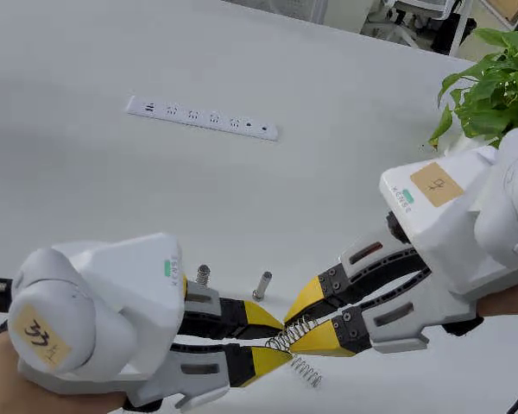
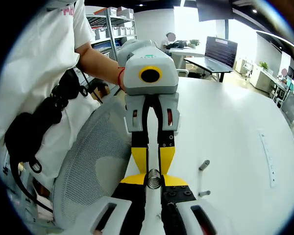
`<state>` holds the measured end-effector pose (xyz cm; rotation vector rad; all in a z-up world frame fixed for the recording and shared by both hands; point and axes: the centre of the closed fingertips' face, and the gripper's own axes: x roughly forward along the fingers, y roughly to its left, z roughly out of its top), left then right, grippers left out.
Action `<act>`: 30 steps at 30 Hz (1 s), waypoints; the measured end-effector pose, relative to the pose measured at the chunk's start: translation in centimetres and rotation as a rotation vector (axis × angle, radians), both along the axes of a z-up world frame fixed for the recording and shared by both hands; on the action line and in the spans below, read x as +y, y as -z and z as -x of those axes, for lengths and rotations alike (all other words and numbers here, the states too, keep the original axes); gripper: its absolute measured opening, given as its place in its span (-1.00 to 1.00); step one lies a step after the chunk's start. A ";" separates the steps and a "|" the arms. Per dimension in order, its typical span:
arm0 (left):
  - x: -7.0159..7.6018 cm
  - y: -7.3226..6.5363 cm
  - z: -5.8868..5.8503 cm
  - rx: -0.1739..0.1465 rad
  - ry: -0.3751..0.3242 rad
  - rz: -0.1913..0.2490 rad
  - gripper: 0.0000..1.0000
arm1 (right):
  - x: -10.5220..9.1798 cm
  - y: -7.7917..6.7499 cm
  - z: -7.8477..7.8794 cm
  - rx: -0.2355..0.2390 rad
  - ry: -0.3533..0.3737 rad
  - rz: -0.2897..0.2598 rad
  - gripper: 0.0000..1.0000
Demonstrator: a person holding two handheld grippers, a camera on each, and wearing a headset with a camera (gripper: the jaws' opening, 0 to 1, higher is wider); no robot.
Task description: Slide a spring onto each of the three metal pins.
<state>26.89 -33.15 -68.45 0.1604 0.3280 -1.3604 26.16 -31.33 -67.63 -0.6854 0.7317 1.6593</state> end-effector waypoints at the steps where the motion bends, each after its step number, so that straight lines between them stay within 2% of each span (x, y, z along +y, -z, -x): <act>1: 0.0 0.0 0.0 0.000 -0.001 0.000 -0.87 | 0.0 0.0 0.0 -0.001 0.000 0.001 -0.87; 4: 0.1 0.1 0.0 -0.006 0.002 -0.003 -0.87 | 0.1 0.1 0.0 -0.001 -0.003 0.004 -0.87; 11: 0.3 0.4 0.1 0.001 0.000 -0.004 -0.86 | 0.2 0.4 0.0 0.003 -0.005 0.009 -0.87; 18: 0.8 0.8 0.0 0.006 -0.015 -0.011 -0.75 | 0.3 0.3 -0.4 -0.003 0.003 0.006 -0.87; 25: 2.5 1.5 -0.6 0.015 -0.064 -0.020 -0.55 | 0.2 -0.2 -1.6 -0.020 0.037 0.010 -0.87; 30: 4.1 2.1 -1.2 0.019 -0.105 -0.029 -0.44 | 0.0 -0.1 -3.0 -0.053 0.076 0.044 -0.87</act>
